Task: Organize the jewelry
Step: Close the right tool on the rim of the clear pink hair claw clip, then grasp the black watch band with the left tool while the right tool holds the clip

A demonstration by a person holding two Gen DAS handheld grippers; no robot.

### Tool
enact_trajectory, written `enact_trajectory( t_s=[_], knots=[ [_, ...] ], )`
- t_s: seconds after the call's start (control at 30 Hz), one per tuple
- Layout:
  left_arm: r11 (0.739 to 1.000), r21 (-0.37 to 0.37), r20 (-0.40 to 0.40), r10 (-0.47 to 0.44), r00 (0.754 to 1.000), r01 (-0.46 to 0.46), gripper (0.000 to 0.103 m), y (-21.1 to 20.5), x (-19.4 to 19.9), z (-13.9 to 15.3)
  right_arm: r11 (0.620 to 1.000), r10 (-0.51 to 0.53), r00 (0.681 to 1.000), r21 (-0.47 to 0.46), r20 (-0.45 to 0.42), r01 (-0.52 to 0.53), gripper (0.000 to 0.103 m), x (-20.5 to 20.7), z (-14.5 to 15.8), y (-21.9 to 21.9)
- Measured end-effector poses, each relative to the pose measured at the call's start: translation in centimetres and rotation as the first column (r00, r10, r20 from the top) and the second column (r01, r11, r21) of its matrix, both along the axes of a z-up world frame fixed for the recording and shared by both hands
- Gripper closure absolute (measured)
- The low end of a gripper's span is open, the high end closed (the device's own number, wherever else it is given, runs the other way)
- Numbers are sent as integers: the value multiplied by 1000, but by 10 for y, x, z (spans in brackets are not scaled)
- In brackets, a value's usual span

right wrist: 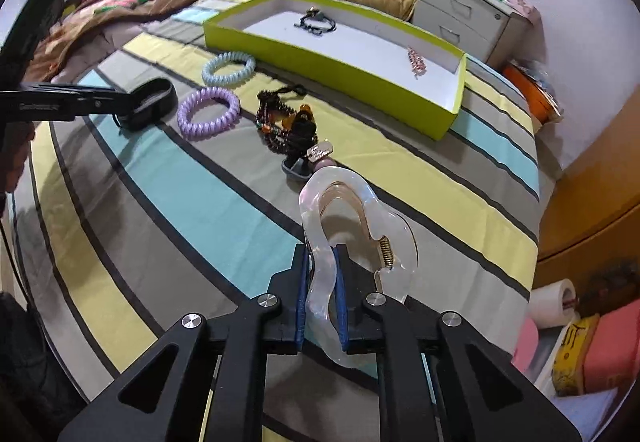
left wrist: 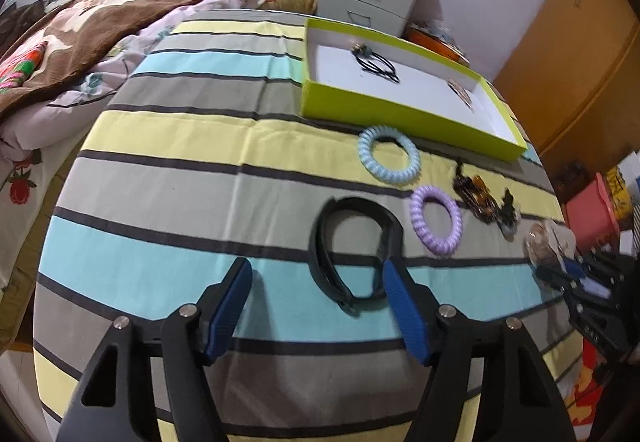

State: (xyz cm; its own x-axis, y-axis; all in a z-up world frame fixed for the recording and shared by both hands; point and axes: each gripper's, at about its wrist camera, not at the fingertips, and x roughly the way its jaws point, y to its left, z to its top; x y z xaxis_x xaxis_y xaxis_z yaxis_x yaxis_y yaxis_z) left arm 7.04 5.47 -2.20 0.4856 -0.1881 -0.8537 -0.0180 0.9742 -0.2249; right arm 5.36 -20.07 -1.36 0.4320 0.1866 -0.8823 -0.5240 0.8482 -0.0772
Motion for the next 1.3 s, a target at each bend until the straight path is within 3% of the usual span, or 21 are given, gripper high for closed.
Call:
enact_trajectory(
  t_s=[0.1, 0.3, 0.5, 0.67, 0.73, 0.8, 1.0, 1.3],
  knots=[
    [1000, 5, -2, 14, 1000, -14, 37, 2, 5, -1, 999, -16, 1000, 30, 11, 16, 91, -2, 5, -3],
    [995, 100, 2, 17, 1000, -17, 46, -3, 13, -5, 996, -33, 999, 79, 26, 31, 91, -9, 11, -4],
    [973, 229, 6, -10, 1000, 8, 45, -21, 15, -9, 994, -42, 998, 102, 39, 38, 91, -10, 12, -3],
    [974, 227, 4, -5, 1000, 4, 48, -22, 16, -9, 993, -40, 998, 112, 40, 35, 91, -10, 10, -2],
    [974, 228, 10, -7, 1000, 4, 55, -23, 16, -8, 993, -40, 998, 111, 42, 35, 91, -10, 10, -2],
    [973, 231, 19, -8, 1000, 4, 69, -24, 15, -7, 993, -41, 998, 114, 42, 36, 91, -9, 10, -2],
    [978, 206, 36, -49, 998, 41, 87, -28, 14, -6, 992, -51, 998, 117, 41, 46, 91, -8, 8, -3],
    [982, 185, 43, -52, 998, 43, 93, -31, 13, -5, 993, -60, 997, 109, 48, 55, 91, -8, 9, -3]
  ],
)
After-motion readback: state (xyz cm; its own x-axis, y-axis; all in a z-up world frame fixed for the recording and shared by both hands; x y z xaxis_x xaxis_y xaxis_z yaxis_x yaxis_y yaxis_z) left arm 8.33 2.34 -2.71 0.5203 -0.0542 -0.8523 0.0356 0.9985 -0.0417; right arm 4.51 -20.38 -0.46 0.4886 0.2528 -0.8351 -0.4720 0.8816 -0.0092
